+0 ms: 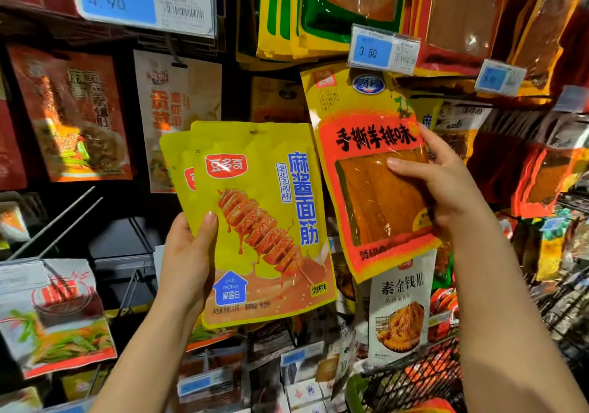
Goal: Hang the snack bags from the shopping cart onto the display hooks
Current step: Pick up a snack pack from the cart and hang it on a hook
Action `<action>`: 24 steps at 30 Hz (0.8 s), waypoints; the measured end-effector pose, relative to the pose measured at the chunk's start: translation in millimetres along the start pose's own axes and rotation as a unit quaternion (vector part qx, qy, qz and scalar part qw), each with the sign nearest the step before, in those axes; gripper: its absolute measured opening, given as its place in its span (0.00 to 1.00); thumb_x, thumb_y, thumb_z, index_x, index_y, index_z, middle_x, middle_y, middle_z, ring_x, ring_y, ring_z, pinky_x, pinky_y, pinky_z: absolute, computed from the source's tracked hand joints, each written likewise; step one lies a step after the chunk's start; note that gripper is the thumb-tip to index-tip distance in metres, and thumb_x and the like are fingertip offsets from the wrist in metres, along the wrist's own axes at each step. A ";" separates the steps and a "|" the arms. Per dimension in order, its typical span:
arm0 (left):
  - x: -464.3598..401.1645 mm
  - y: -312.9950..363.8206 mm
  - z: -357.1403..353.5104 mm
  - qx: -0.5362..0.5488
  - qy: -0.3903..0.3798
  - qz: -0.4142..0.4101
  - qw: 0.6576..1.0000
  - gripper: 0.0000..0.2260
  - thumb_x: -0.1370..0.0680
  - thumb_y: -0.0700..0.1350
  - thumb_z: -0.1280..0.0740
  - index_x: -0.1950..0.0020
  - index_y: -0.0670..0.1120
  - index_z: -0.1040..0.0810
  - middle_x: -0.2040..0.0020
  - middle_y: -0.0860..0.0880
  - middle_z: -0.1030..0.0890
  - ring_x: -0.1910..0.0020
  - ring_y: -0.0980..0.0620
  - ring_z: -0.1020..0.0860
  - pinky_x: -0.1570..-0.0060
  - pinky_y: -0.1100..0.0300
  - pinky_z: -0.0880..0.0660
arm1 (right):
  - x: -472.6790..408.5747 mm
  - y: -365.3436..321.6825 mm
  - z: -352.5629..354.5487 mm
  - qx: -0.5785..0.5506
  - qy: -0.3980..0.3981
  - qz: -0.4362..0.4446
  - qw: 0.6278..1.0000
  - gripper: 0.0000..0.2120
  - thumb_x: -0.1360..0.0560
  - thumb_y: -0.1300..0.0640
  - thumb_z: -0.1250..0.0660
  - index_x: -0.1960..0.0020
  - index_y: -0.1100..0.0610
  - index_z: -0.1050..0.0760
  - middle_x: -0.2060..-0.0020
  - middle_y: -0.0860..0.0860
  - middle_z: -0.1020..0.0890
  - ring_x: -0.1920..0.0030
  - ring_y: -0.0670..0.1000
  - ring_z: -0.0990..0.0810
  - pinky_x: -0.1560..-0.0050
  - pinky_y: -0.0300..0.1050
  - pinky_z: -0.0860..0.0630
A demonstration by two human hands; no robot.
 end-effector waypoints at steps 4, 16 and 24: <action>0.8 1.5 4.4 -0.006 0.010 0.000 1.000 0.11 0.18 0.42 0.41 0.37 0.43 0.27 0.45 0.46 0.18 0.49 0.50 0.18 0.59 0.57 0.20 | -1.2 -2.9 -4.4 0.018 0.008 -0.004 1.000 0.36 0.33 0.61 0.24 0.29 0.45 0.31 0.46 0.47 0.16 0.50 0.49 0.16 0.52 0.48 0.19; 1.2 9.0 14.9 0.001 0.030 -0.016 0.999 0.06 0.18 0.42 0.40 0.45 0.50 0.25 0.47 0.48 0.18 0.47 0.47 0.19 0.48 0.45 0.23 | -11.9 1.6 -13.8 0.012 0.016 -0.051 0.998 0.40 0.37 0.58 0.22 0.28 0.44 0.33 0.41 0.50 0.19 0.46 0.53 0.18 0.51 0.50 0.21; 0.4 17.9 18.0 -0.007 0.041 -0.036 0.999 0.06 0.18 0.43 0.40 0.46 0.51 0.25 0.50 0.49 0.17 0.51 0.49 0.18 0.45 0.39 0.24 | -11.1 -5.9 -15.9 0.035 0.023 -0.053 0.998 0.38 0.34 0.59 0.23 0.28 0.46 0.33 0.44 0.48 0.18 0.49 0.50 0.17 0.59 0.43 0.22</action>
Point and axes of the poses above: each hand's wrist, its own x-axis away from the middle knuckle, its own z-axis out of the back of the hand, y = z × x, the point moved 4 cm from there along -x, towards the middle knuckle
